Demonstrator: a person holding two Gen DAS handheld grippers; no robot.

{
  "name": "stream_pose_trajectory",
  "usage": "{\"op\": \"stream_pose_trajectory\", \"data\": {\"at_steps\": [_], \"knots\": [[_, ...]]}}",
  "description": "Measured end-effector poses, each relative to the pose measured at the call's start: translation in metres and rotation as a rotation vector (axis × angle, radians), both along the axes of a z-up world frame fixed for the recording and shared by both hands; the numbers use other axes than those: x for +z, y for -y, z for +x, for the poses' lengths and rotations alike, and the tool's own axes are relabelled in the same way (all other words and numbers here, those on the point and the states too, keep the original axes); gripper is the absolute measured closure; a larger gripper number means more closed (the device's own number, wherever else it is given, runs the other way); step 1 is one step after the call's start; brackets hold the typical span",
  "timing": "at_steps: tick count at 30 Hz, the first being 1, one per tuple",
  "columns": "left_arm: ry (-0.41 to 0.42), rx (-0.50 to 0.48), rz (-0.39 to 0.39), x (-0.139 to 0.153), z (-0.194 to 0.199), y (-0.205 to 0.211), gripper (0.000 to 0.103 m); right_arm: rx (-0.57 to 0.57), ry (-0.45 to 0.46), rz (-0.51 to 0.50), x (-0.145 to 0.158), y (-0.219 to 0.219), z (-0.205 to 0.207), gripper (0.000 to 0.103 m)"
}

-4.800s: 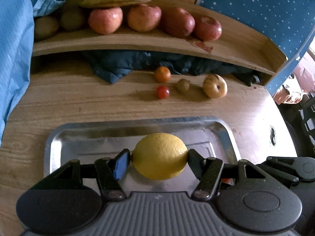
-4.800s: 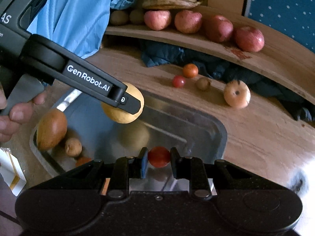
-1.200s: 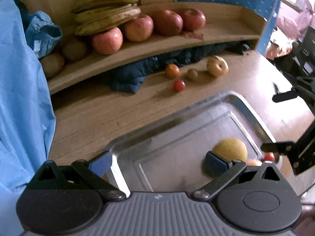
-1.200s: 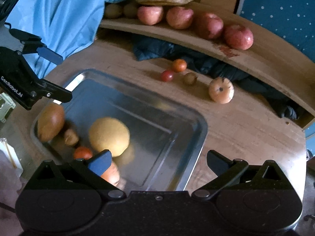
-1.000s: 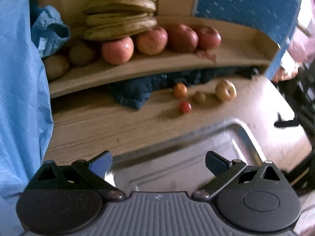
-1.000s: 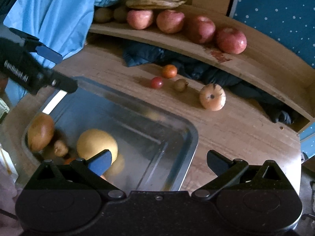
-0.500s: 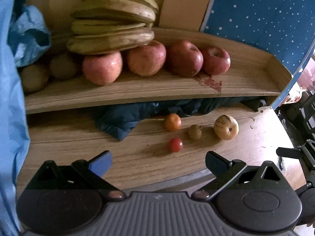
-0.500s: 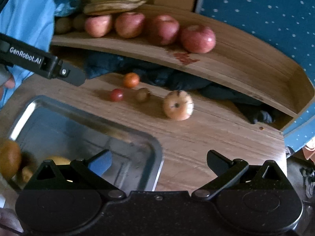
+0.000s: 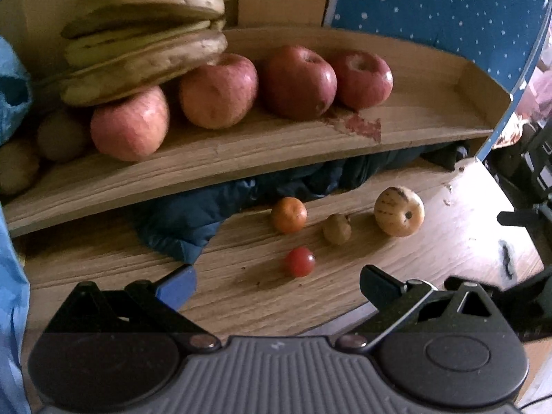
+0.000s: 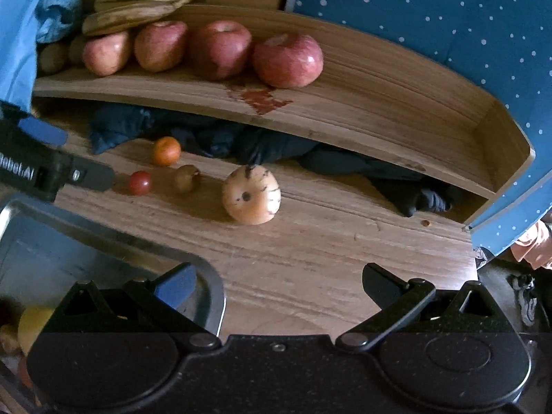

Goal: Organize fruits
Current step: 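Move the left gripper to the other cherry tomato while the right approaches the pale spotted apple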

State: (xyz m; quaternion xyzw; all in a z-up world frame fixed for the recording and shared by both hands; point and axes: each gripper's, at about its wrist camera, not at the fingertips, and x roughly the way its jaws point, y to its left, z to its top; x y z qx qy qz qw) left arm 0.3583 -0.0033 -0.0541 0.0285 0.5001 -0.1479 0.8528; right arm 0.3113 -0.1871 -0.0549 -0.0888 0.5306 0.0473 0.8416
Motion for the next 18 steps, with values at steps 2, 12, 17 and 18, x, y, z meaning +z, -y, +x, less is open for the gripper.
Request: {"op": "stream_pose_trajectory", "data": {"at_steps": [2,12,17,18], "knots": [[-0.001,-0.023,0.012,-0.005,0.001,0.002,0.000,-0.005,-0.002,0.006,-0.001,0.002,0.007,0.001],[0.001,-0.100,0.079,-0.024,0.008,0.010,0.000,-0.005,-0.006,0.032,-0.009,0.006,0.044,0.001],[0.008,-0.116,0.090,-0.027,0.017,0.015,0.000,-0.004,-0.026,0.067,-0.014,0.004,0.059,0.001],[0.007,-0.120,0.088,-0.028,0.018,0.016,0.001,-0.003,-0.031,0.072,-0.016,0.004,0.062,0.002]]}}
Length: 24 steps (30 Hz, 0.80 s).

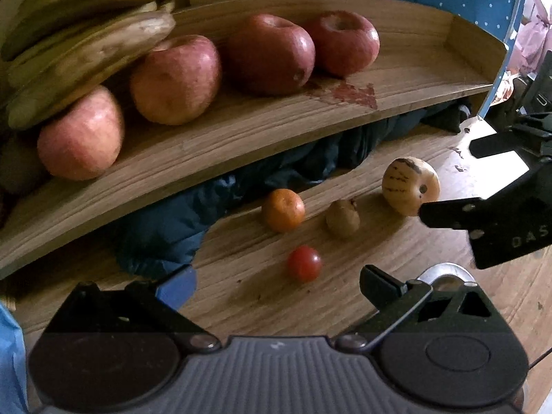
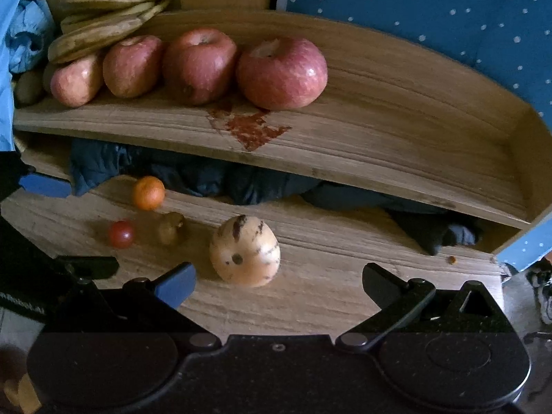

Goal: Organize fruits
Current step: 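Move the left gripper to the other cherry tomato while the right approaches the pale spotted apple, then close the left gripper on the cherry tomato while the right closes on the pale spotted apple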

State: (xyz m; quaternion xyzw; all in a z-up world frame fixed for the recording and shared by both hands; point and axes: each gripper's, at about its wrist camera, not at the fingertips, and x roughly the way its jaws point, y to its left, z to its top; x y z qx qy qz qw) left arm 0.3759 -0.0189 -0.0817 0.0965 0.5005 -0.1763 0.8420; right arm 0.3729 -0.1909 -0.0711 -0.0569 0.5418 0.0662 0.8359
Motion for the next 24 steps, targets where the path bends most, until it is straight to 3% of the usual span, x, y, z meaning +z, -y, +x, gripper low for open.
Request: {"op": "stream_pose_trajectory", "data": {"at_steps": [13,24], "knots": [[-0.008,-0.044,-0.020,0.001,0.007,0.009,0.016,0.016,-0.026,0.056,-0.019,-0.013,0.013,0.021],[-0.040,-0.028,-0.068,0.002,0.016,0.004,0.042,0.023,-0.022,0.061,-0.025,-0.021,0.017,0.042]]}}
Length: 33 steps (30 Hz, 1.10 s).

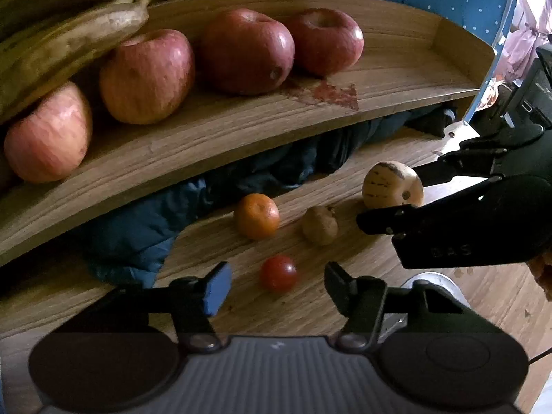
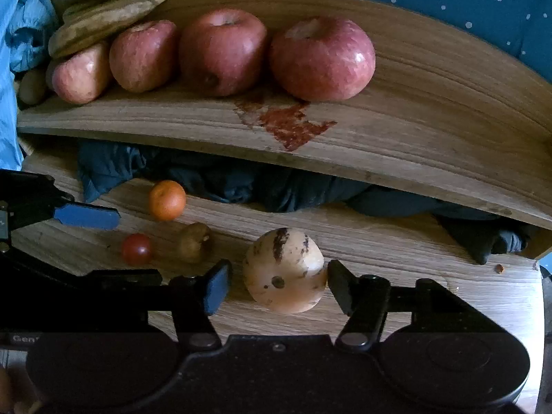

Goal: Organize fruits
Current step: 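Close the left gripper on the cherry tomato while the right closes on the pale spotted apple, then carry the tomato in the left gripper over the tray while the right carries the pale apple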

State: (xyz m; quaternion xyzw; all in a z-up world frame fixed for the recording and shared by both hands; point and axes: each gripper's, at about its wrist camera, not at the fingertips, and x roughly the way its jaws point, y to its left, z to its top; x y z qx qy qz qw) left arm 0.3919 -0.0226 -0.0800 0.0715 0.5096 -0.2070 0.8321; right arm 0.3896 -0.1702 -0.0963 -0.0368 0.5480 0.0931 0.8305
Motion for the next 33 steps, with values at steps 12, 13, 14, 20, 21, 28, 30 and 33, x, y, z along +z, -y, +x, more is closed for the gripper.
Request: {"op": "stream_pose_trajectory", "data": {"at_steps": [12,13,14,20,21,28,30,33], "knots": [[-0.018,-0.003,-0.014,-0.002,0.000,0.003,0.065,-0.018,0.016,-0.003,0.001,0.003,-0.002,0.050],[-0.014,-0.007,-0.012,-0.002,0.000,0.004,0.067,-0.019,0.016,-0.002,0.000,0.003,-0.003,0.050],[-0.011,-0.010,-0.009,-0.003,0.000,0.005,0.070,-0.018,0.018,-0.003,0.000,0.003,-0.003,0.050],[-0.002,0.000,-0.010,-0.004,-0.002,0.004,0.077,-0.016,0.035,-0.002,0.000,0.003,-0.006,0.051],[-0.001,0.003,-0.010,-0.004,-0.002,0.005,0.077,-0.016,0.034,0.006,0.000,0.003,-0.007,0.051],[0.010,0.012,-0.018,0.000,-0.009,0.005,0.078,-0.003,0.036,0.022,0.003,0.001,-0.018,0.051],[0.017,0.010,-0.021,0.002,-0.011,0.007,0.078,-0.002,0.040,0.025,0.005,0.000,-0.022,0.051],[0.027,0.009,-0.024,0.007,-0.016,0.008,0.078,-0.003,0.051,0.028,0.010,0.001,-0.028,0.051]]}}
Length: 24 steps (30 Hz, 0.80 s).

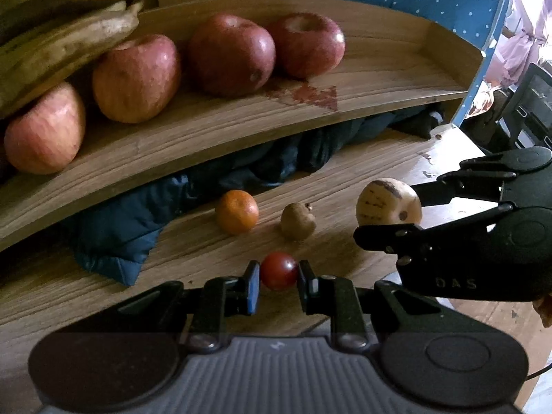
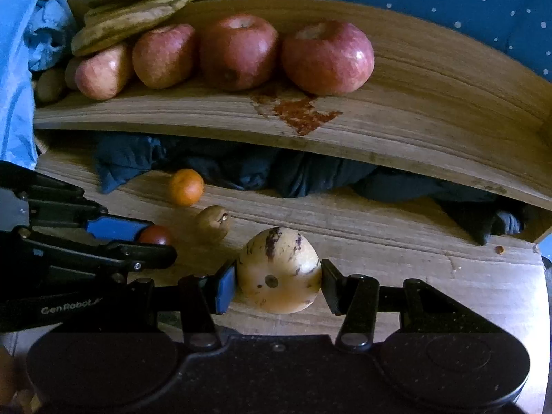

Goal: Organize fruits
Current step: 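Carry the tomato in the left gripper over the tray while the right carries the pale apple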

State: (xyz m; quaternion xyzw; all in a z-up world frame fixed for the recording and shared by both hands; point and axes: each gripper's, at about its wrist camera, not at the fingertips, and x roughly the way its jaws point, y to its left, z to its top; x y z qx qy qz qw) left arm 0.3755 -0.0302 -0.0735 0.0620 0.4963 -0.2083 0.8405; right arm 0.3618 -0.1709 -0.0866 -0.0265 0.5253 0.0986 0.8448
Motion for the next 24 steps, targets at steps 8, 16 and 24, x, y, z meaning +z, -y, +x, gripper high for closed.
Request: {"op": "stream_pose_trajectory", "data": {"at_steps": [8,16,24], "knots": [[0.013,-0.013,-0.017,0.011,-0.018,0.003,0.078,-0.006,0.037,0.009,0.016,0.008,-0.024,0.051],[0.010,-0.033,-0.032,0.016,-0.040,0.011,0.078,-0.004,0.055,0.019,0.032,0.015,-0.065,0.051],[-0.015,-0.040,-0.047,0.016,-0.057,0.019,0.078,0.012,0.045,0.030,0.041,0.015,-0.106,0.051]]}}
